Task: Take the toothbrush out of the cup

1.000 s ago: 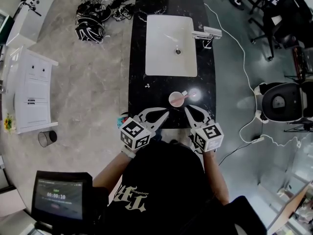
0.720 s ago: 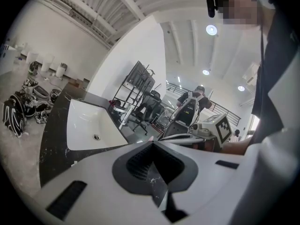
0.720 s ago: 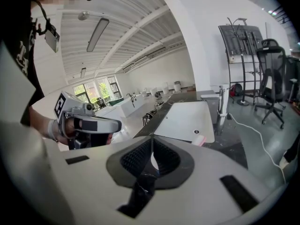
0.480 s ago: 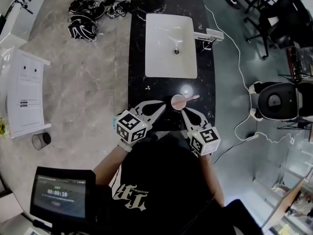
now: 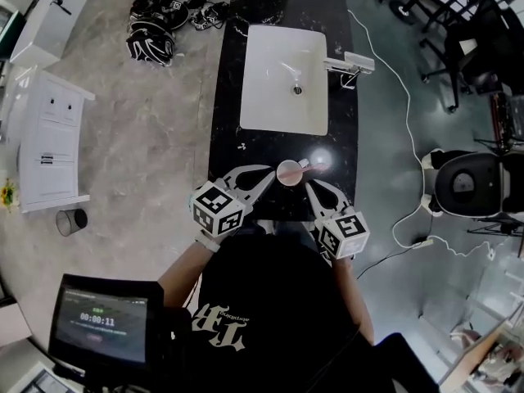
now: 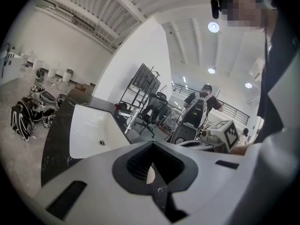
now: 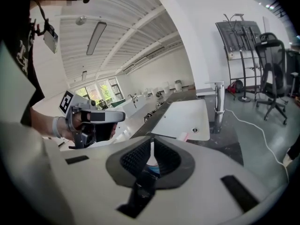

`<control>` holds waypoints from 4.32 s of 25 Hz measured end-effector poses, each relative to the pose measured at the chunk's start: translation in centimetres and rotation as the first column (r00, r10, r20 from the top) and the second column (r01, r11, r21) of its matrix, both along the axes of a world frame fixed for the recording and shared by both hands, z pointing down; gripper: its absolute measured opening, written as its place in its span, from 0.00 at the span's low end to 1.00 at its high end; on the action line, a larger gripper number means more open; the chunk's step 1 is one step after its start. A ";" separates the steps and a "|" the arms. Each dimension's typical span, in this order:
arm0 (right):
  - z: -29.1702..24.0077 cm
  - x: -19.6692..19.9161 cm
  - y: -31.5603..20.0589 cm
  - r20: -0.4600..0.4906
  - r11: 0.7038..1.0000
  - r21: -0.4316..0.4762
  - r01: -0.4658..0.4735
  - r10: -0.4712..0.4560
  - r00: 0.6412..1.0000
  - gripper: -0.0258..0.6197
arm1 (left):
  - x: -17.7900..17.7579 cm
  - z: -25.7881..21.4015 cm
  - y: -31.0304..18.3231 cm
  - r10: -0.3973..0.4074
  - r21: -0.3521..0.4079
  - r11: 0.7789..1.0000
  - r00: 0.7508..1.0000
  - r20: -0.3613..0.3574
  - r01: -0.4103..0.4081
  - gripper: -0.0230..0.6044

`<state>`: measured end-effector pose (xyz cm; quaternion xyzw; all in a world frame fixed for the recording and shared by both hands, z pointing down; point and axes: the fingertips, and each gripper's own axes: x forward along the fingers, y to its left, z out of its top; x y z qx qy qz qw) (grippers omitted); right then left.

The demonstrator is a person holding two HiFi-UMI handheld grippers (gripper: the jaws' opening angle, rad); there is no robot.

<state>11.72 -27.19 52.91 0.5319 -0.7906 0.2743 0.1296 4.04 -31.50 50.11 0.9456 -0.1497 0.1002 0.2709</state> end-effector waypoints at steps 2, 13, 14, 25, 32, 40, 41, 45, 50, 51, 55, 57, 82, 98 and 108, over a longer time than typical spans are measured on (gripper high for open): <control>-0.2 0.5 -0.1 0.020 0.999 0.007 0.035 -0.035 0.999 0.04 | 1.1 -0.3 0.7 -0.006 0.010 1.000 1.000 0.021 0.006 0.04; 3.3 3.9 0.8 0.071 0.987 -0.044 0.156 -0.153 0.986 0.10 | 4.2 -1.9 3.6 -0.079 0.063 0.995 0.994 0.074 0.075 0.04; 3.6 4.1 0.9 0.084 0.986 -0.052 0.156 -0.151 0.985 0.11 | 4.2 -2.0 3.7 -0.087 0.069 0.994 0.993 0.077 0.082 0.04; 5.7 4.6 -0.3 0.211 0.988 -0.078 0.134 -0.115 0.971 0.15 | 3.0 -2.1 5.0 -0.159 0.080 0.985 0.983 0.086 0.153 0.04; 6.8 3.5 -1.6 0.256 0.986 -0.102 0.130 -0.101 0.961 0.17 | 0.9 -1.9 5.7 -0.204 0.078 0.977 0.975 0.084 0.197 0.04; 7.6 2.4 -3.1 0.299 0.986 -0.125 0.109 -0.067 0.952 0.17 | -2.4 -1.8 5.9 -0.267 0.071 0.963 0.960 0.084 0.262 0.04; 7.7 2.3 -3.2 0.302 0.986 -0.127 0.105 -0.062 0.951 0.17 | -2.7 -1.7 5.9 -0.273 0.070 0.961 0.958 0.084 0.268 0.04; 7.8 2.3 -3.7 0.323 0.989 -0.132 0.072 -0.026 0.946 0.17 | -3.6 -1.5 6.1 -0.289 0.069 0.956 0.954 0.082 0.284 0.04; 7.5 2.2 -4.2 0.359 0.990 -0.135 0.041 0.010 0.933 0.16 | -4.5 -1.4 6.1 -0.302 0.068 0.953 0.950 0.078 0.297 0.04; 7.5 2.1 -4.3 0.356 0.990 -0.134 0.038 0.013 0.934 0.16 | -4.7 -1.4 6.1 -0.303 0.068 0.952 0.950 0.077 0.298 0.04; 6.9 1.9 -4.4 0.359 0.992 -0.121 0.025 0.021 0.933 0.07 | -5.3 -1.5 5.9 -0.308 0.069 0.951 0.949 0.075 0.303 0.04; 6.6 1.6 -4.5 0.373 0.993 -0.114 0.026 0.018 0.927 0.06 | -5.6 -1.5 5.9 -0.310 0.066 0.950 0.948 0.074 0.305 0.04; -2.1 2.8 -5.1 0.362 0.998 0.001 -0.056 0.052 0.931 0.05 | -4.9 -2.3 3.9 -0.191 0.076 0.979 0.981 0.030 0.188 0.04; -7.8 7.8 -3.7 0.228 0.968 0.131 -0.215 0.182 0.957 0.05 | -2.9 -2.1 3.0 -0.045 0.078 0.996 0.999 0.001 0.045 0.04; -6.1 8.5 1.5 0.171 0.923 0.068 -0.380 0.364 0.916 0.05 | -4.9 -0.5 3.1 0.060 0.032 0.998 0.998 0.004 -0.060 0.04</control>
